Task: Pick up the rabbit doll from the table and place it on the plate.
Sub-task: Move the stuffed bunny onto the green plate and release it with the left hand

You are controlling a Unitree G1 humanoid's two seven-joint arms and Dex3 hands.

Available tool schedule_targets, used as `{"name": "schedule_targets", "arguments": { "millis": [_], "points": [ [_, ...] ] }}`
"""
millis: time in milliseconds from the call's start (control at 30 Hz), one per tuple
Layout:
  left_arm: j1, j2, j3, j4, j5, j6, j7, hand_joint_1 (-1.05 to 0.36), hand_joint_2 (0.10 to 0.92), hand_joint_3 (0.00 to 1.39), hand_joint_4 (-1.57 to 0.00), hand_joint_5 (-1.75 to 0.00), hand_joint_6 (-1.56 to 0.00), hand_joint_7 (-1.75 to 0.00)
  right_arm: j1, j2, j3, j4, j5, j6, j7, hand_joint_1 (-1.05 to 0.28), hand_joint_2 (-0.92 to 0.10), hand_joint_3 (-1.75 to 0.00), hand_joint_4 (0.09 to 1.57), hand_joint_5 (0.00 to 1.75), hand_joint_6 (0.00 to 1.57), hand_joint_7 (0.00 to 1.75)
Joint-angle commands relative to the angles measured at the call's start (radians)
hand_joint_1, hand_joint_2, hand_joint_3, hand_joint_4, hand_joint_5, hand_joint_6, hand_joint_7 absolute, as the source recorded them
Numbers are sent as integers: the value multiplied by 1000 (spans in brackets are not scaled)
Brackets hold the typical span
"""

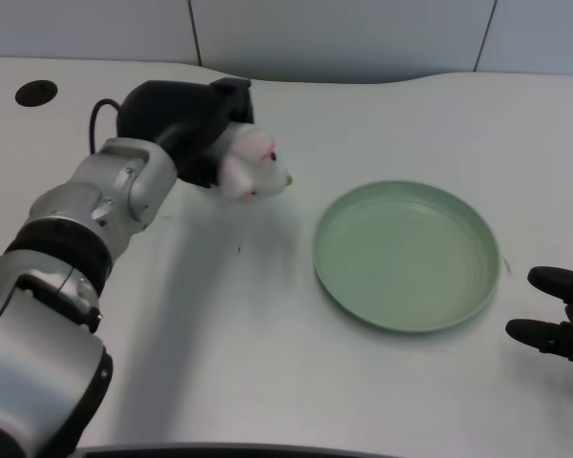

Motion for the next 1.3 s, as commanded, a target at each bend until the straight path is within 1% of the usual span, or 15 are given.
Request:
{"name": "schedule_targets", "arguments": {
  "millis": [33,200,300,400,467,600,667,700,833,933,1133,1167,1233,1267,1300],
  "points": [
    [-43,-56,41,-27,-50,-48,-24,-96,824,15,-795,-1746,-595,-1715,-11,-13,-9,19,-4,-18,-4,-350,-921,-173,1004,1,917,2],
    [-60,-122,50,-33,-70,-43,-55,-70,842,24,-847,-1746,-639,-1746,-15,-9,-5,25,-5,-26,-3,-354,-921,-173,1001,0,918,2],
    [-66,-164,43,-33,-63,-34,-79,-44,854,30,-840,-1746,-628,-1746,-18,0,2,29,-10,-33,-7,-355,-921,-173,994,2,913,0],
    [-74,-212,29,-29,-54,-27,-116,-49,867,35,-822,-1746,-625,-1746,-22,9,6,33,-9,-27,-14,-356,-921,-169,1015,13,914,2],
    [-76,-233,18,-26,-46,-25,-127,-48,907,66,-809,-1746,-632,-1746,-23,11,12,32,-13,-30,-18,-355,-921,-165,1045,28,912,1],
    [-76,-275,13,-16,-51,-9,-165,-73,904,74,-805,-1746,-633,-1746,-28,16,14,38,3,-31,7,-328,-921,-187,1001,4,885,0],
    [-69,-287,-9,-14,-28,-5,-144,-96,900,71,-803,-1746,-617,-1746,-31,19,14,49,-1,-45,13,-325,-921,-193,997,2,882,0],
    [-67,-291,-16,-13,-21,-4,-137,-102,897,68,-801,-1746,-608,-1746,-32,19,14,53,-3,-50,14,-325,-921,-194,997,2,882,1],
    [-51,-301,-41,-7,-1,1,-107,-73,897,64,-795,-1746,-586,-1746,-27,21,17,41,-3,-37,5,-326,-921,-192,988,0,884,2],
    [-51,-302,-44,-5,0,1,-102,-68,897,63,-794,-1746,-583,-1746,-26,21,17,41,-2,-36,4,-326,-921,-190,986,0,884,2],
    [-32,-305,-70,1,11,5,-115,-146,861,38,-761,-1746,-536,-1740,-21,16,20,40,-4,-50,15,-328,-921,-190,993,8,886,2],
    [-37,-301,-75,3,15,9,-129,-229,846,30,-725,-1735,-513,-1666,-22,17,19,41,-3,-50,15,-329,-921,-190,997,10,887,2],
    [-43,-297,-82,6,19,14,-146,-470,823,11,-576,-1714,-512,-1323,-23,18,18,42,-2,-49,15,-332,-921,-187,1005,13,890,3],
    [-45,-292,-89,7,25,10,-153,-556,827,9,-510,-1578,-492,-1158,-24,18,18,44,-2,-50,15,-333,-921,-185,1004,13,890,4],
    [-46,-287,-95,8,30,2,-155,-649,850,7,-503,-1166,-523,-815,-24,18,19,45,-3,-52,15,-334,-921,-184,1000,10,891,4]
  ]
}}
